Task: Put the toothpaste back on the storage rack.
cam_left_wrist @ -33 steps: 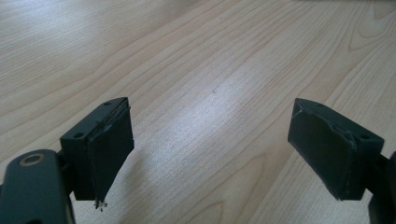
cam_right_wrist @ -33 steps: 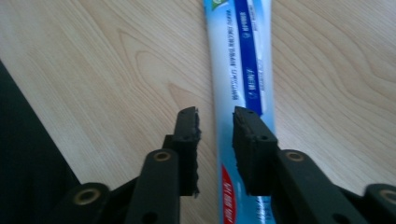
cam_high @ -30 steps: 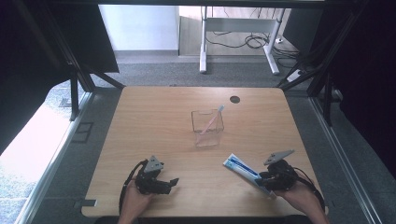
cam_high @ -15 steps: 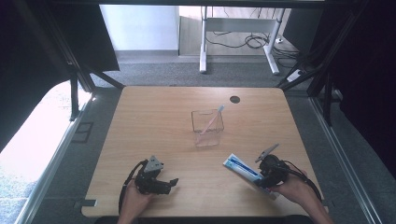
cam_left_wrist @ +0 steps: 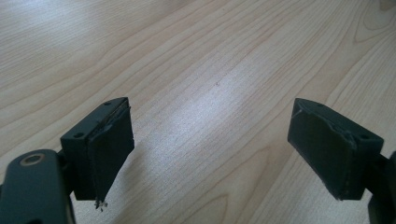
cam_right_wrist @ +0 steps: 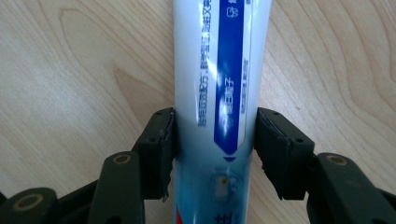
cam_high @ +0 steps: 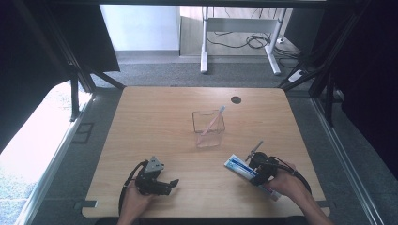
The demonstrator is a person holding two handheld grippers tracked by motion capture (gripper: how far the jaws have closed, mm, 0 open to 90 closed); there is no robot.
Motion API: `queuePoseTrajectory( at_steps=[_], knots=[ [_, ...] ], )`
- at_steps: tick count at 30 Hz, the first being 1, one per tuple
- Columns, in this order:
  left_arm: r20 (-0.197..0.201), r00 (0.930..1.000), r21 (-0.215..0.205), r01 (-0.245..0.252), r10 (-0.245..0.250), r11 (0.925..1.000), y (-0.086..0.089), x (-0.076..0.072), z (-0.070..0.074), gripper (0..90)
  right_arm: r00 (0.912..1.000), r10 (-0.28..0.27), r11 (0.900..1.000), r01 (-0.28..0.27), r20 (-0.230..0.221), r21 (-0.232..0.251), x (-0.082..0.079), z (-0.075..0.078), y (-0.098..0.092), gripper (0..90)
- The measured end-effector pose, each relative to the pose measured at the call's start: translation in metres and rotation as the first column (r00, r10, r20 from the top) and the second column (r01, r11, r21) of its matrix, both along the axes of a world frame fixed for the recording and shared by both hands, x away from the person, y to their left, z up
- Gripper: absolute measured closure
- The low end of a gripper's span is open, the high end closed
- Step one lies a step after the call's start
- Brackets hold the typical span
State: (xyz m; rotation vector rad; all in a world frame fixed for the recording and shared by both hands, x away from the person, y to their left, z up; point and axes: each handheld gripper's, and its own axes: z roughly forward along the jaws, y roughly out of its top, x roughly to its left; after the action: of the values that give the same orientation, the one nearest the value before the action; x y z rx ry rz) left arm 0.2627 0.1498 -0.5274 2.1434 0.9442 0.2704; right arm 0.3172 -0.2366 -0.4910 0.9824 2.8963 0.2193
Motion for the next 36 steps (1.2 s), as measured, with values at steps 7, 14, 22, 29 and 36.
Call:
queuePoseTrajectory(
  at_steps=[7, 14, 22, 29, 36],
  knots=[
    [-0.001, 1.0000, 0.002, 0.002, -0.002, 1.0000, 0.000, 0.000, 0.000, 14.5, 0.9996, 0.002, 0.999, -0.003, -0.029, -0.044, 0.007, -0.005, 0.009, 49.6],
    [-0.003, 1.0000, 0.004, 0.003, -0.003, 1.0000, 0.000, 0.000, 0.000, 14.5, 0.9988, -0.029, 0.999, 0.028, -0.040, -0.024, 0.008, 0.000, 0.006, 65.5],
    [-0.008, 1.0000, 0.003, -0.004, 0.004, 1.0000, 0.003, 0.000, 0.000, 14.4, 0.9993, -0.036, 0.999, 0.036, -0.004, 0.019, 0.002, 0.004, 0.000, 71.5],
    [-0.021, 0.9998, -0.019, -0.008, 0.007, 0.9998, 0.003, 0.001, -0.001, 14.0, 0.9986, -0.047, 0.996, 0.045, 0.023, 0.073, 0.001, 0.008, -0.007, 72.7],
    [-0.032, 0.9995, -0.002, 0.001, -0.001, 1.0000, 0.002, 0.002, -0.003, 13.7, 0.9972, -0.056, 0.990, 0.049, 0.049, 0.134, -0.002, 0.022, -0.009, 72.9]
  ],
)
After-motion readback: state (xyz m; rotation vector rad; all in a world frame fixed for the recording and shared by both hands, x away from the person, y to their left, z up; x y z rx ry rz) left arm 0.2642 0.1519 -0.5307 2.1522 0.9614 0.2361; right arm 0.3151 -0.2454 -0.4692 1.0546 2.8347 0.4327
